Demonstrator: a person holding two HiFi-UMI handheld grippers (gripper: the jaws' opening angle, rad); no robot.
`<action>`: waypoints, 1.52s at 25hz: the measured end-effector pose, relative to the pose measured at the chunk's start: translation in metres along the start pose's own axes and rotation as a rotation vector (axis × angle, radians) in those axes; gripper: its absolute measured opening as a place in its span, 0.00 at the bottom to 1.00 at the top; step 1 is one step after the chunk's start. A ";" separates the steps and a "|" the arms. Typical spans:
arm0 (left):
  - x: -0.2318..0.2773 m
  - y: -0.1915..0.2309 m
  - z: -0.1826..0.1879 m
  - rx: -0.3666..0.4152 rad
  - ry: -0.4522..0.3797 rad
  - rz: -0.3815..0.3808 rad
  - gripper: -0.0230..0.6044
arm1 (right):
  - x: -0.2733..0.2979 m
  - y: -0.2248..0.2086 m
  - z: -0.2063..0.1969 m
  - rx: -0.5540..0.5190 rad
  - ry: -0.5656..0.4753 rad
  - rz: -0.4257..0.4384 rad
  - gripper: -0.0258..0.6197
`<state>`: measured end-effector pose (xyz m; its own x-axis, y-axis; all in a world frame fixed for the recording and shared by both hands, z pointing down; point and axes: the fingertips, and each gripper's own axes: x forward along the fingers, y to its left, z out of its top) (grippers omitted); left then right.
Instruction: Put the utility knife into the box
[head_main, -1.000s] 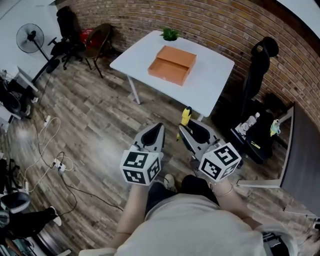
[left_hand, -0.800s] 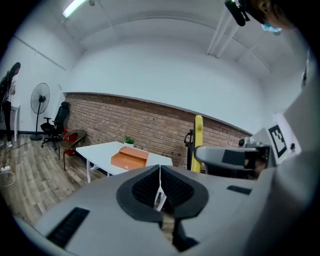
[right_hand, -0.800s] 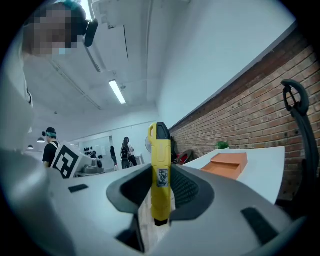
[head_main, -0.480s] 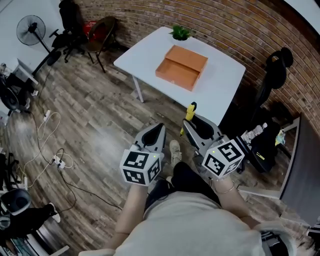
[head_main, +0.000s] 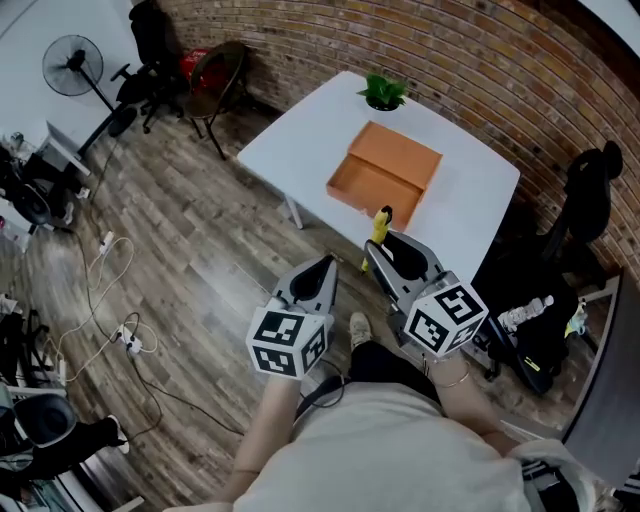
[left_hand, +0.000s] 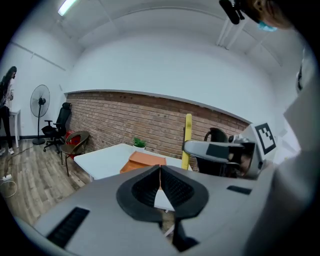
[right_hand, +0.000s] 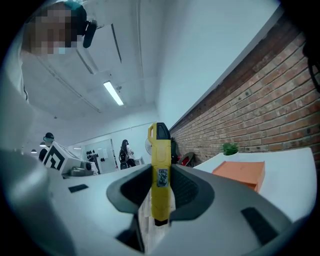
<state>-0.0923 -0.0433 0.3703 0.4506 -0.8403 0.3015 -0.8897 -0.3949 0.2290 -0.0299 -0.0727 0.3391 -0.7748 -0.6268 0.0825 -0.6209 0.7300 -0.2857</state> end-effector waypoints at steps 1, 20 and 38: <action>0.010 0.008 0.006 -0.003 0.000 0.008 0.05 | 0.010 -0.008 0.005 0.000 -0.001 0.007 0.21; 0.170 0.078 0.061 -0.035 -0.001 0.033 0.05 | 0.101 -0.154 0.052 -0.004 0.019 0.024 0.21; 0.209 0.093 0.055 -0.106 0.091 -0.113 0.05 | 0.109 -0.196 0.037 -0.022 0.128 -0.167 0.21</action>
<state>-0.0843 -0.2763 0.4036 0.5560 -0.7537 0.3503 -0.8227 -0.4393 0.3607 0.0118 -0.2940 0.3681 -0.6686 -0.7009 0.2483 -0.7435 0.6252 -0.2373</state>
